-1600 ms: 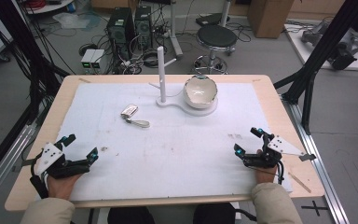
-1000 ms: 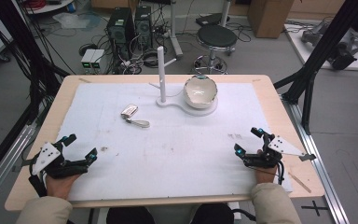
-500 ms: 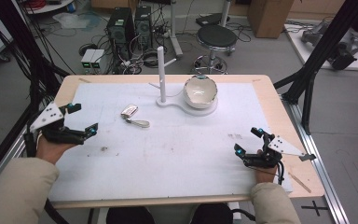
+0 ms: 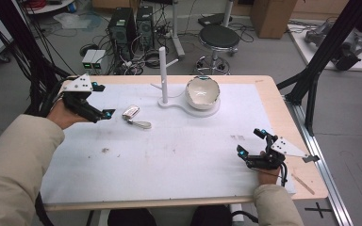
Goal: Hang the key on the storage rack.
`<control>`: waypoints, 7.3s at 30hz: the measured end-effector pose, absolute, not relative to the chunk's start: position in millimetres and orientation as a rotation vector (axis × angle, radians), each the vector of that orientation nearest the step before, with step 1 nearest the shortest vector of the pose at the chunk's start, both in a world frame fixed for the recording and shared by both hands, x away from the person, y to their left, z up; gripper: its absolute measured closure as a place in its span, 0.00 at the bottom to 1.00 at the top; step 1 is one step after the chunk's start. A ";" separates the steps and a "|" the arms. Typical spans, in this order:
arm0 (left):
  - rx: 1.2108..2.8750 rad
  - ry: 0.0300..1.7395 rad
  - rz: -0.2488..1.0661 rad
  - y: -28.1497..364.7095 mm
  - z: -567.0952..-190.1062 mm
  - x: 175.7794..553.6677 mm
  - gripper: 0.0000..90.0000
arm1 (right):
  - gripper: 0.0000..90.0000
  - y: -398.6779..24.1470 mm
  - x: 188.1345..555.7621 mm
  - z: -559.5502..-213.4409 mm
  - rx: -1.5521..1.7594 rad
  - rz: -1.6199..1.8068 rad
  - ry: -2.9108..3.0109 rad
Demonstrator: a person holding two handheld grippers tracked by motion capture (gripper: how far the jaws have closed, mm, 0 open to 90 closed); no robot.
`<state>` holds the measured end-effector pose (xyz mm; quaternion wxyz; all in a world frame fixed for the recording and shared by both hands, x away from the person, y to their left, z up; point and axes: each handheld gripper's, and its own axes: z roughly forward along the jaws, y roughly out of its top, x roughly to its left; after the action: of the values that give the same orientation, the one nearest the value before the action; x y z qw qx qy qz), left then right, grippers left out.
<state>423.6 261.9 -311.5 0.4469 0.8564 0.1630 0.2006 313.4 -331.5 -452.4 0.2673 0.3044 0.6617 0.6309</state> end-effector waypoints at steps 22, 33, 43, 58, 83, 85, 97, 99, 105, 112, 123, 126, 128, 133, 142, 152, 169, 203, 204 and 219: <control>2.474 0.136 0.332 192.6 -315.8 481.8 0.02 | 0.01 -331.4 313.4 -452.5 0.820 1.701 1.785; 2.604 0.109 0.252 174.9 -351.1 494.6 0.02 | 0.01 -331.5 313.4 -452.5 0.821 1.703 1.785; 2.681 0.106 0.188 168.8 -372.5 499.5 0.02 | 0.01 -331.6 313.4 -452.5 0.821 1.704 1.787; 2.767 0.096 0.109 166.1 -399.5 500.1 0.11 | 0.01 -331.5 313.5 -452.5 0.820 1.702 1.785; 2.880 0.203 0.096 169.5 -403.0 505.0 0.60 | 0.01 -331.6 313.4 -452.5 0.817 1.699 1.787; 2.880 0.207 0.100 170.0 -402.4 505.0 0.66 | 0.01 -331.6 313.4 -452.5 0.817 1.699 1.787; 2.929 0.265 0.131 167.7 -401.6 503.1 0.90 | 0.01 -331.5 313.4 -452.5 0.818 1.700 1.785; 2.926 0.265 0.142 168.2 -401.6 502.4 0.91 | 0.01 -331.5 313.4 -452.5 0.819 1.700 1.785; 2.927 0.332 0.223 168.6 -400.5 496.8 0.91 | 0.01 -331.6 313.5 -452.5 0.815 1.698 1.787; 2.766 0.521 0.287 169.6 -384.1 483.7 0.91 | 0.01 -331.4 313.6 -452.5 0.814 1.697 1.786; 2.469 0.658 0.398 180.2 -348.8 446.1 0.91 | 0.01 -331.5 313.5 -452.5 0.814 1.697 1.786; 2.344 0.704 0.411 180.8 -341.4 436.9 0.91 | 0.01 -331.4 313.6 -452.6 0.814 1.697 1.784; 2.278 0.713 0.442 177.2 -334.6 429.2 0.91 | 0.01 -331.4 313.6 -452.5 0.814 1.697 1.786; 2.193 0.704 0.537 167.9 -321.9 418.2 0.91 | 0.01 -331.3 313.8 -452.5 0.809 1.697 1.784; 2.062 0.740 0.587 153.4 -309.6 413.9 0.91 | 0.01 -331.2 313.3 -452.4 0.812 1.694 1.789; 2.027 0.777 0.603 130.9 -316.2 426.0 0.91 | 0.01 -331.4 313.5 -452.5 0.813 1.693 1.786; 2.033 0.830 0.626 113.3 -335.4 444.8 0.91 | 0.01 -331.2 313.3 -452.4 0.812 1.693 1.788; 2.042 0.876 0.589 116.5 -368.7 476.4 0.89 | 0.01 -331.4 313.8 -452.6 0.809 1.696 1.783; 2.032 0.863 0.578 118.0 -369.6 477.1 0.86 | 0.01 -331.2 313.4 -452.6 0.816 1.696 1.784; 1.807 0.569 0.492 181.3 -340.9 418.2 0.25 | 0.01 -331.3 313.6 -452.5 0.810 1.692 1.786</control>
<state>418.2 181.3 -340.9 0.5582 0.7659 0.2414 0.2087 313.6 -331.3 -452.5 0.2724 0.3010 0.6635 0.6285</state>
